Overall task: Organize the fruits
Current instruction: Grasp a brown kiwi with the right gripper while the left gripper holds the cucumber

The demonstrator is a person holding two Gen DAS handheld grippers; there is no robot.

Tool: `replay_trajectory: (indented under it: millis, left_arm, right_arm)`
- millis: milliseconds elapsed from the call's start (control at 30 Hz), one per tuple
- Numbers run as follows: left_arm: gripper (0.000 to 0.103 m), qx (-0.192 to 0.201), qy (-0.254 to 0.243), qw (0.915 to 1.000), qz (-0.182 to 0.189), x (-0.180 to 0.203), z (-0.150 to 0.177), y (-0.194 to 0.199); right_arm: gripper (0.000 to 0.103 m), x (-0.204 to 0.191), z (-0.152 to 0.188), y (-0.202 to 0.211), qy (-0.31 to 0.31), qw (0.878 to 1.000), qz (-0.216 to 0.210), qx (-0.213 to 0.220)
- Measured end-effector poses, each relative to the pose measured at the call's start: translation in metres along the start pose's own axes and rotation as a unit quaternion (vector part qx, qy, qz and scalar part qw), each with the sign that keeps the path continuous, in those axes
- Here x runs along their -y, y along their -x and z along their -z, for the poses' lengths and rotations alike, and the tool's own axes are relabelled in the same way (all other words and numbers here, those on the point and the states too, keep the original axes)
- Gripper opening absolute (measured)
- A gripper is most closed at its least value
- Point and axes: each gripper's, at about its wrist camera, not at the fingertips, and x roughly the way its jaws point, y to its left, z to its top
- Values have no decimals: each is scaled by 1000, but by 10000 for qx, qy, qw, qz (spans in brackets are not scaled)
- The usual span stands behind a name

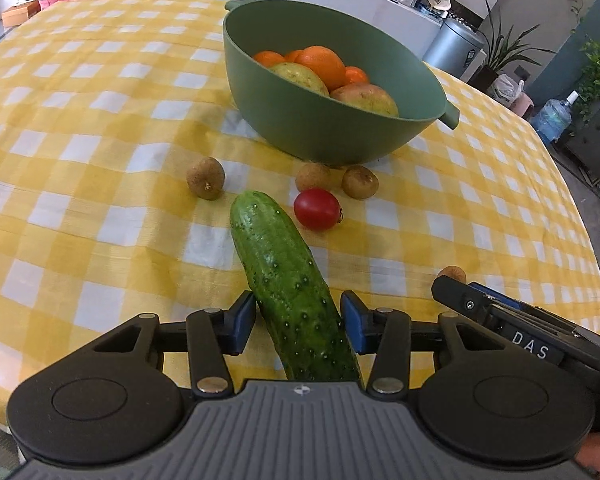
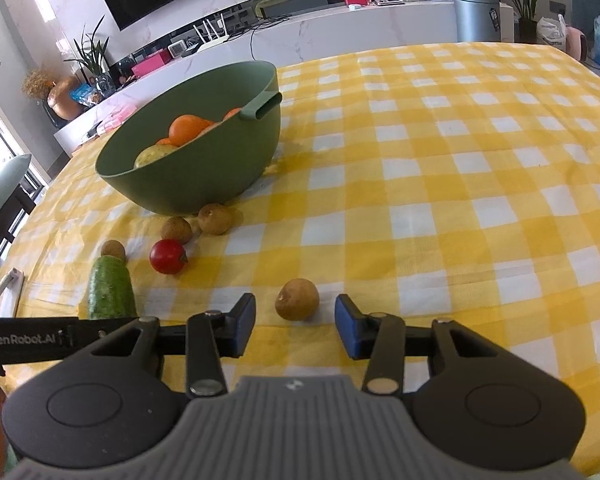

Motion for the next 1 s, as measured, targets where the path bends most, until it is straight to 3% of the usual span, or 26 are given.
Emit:
replay_trajectory:
  millis: [367, 567, 767, 933, 1000]
  left_arm:
    - [61, 489, -667, 9952, -519, 23, 22, -3]
    - [63, 654, -672, 9937, -611, 24, 24, -4]
    - [56, 738, -705, 9927, -642, 26, 25, -4]
    - [54, 710, -645, 9937, -576, 24, 24, -3]
    - [52, 710, -701, 9935, -556, 24, 24, -2]
  right_arm:
    - [40, -18, 4, -4, 543, 9981, 291, 72]
    - [36, -23, 4, -9, 703, 9965, 441, 38]
    - [35, -32, 7, -13, 1007, 9928, 642, 52]
    - [22, -38, 8, -13, 1187, 9898, 780, 75]
    - [22, -38, 9, -13, 1200, 9898, 765, 83]
